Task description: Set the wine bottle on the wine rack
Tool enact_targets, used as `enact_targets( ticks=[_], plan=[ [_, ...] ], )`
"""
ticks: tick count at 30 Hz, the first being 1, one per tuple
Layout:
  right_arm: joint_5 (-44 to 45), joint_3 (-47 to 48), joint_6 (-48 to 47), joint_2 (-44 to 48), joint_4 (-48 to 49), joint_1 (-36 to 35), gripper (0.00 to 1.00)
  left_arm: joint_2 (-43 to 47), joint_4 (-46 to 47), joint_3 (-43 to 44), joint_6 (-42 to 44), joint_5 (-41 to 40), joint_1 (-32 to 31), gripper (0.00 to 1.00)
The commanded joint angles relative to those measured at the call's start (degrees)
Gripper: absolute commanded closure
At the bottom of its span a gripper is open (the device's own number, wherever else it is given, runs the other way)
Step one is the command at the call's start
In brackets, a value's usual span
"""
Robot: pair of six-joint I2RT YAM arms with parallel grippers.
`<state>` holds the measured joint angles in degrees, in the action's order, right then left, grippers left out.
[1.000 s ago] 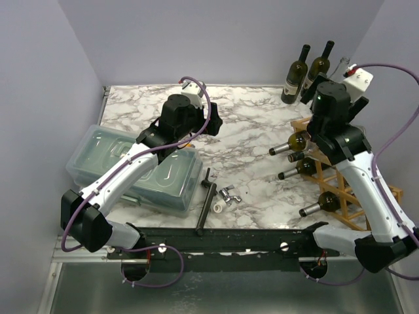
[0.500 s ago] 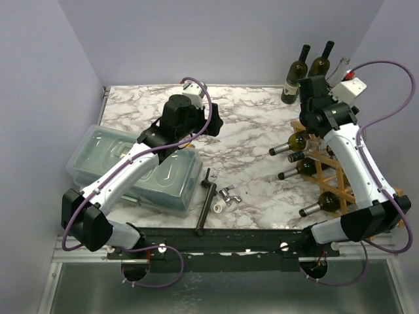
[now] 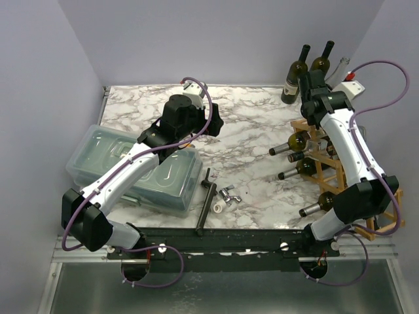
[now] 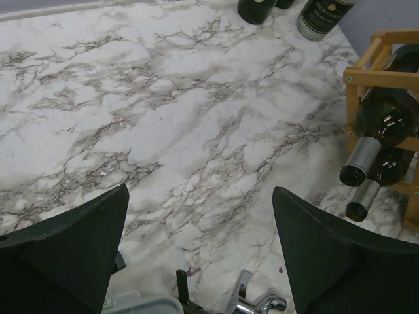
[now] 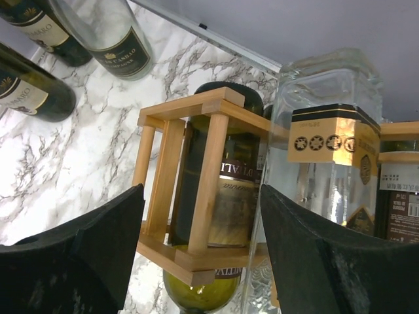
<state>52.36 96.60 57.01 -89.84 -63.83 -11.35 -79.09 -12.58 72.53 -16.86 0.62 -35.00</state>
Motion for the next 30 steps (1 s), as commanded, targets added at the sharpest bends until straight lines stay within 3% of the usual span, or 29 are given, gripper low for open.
enact_targets(
  ticks=[1, 13, 30],
  plan=[
    [0.2, 2.4, 2.9, -3.3, -1.5, 0.0, 0.26, -0.2, 0.0, 1.6, -0.2, 0.6, -0.2, 0.08],
    [0.8, 0.9, 10.9, -6.2, -5.4, 0.0, 0.31, -0.6, 0.0, 1.6, -0.2, 0.6, -0.2, 0.08],
    [2.5, -0.3, 17.7, -6.1, -4.7, 0.1, 0.66, -0.7, -0.1, 1.6, -0.1, 0.6, -0.2, 0.08]
  ],
)
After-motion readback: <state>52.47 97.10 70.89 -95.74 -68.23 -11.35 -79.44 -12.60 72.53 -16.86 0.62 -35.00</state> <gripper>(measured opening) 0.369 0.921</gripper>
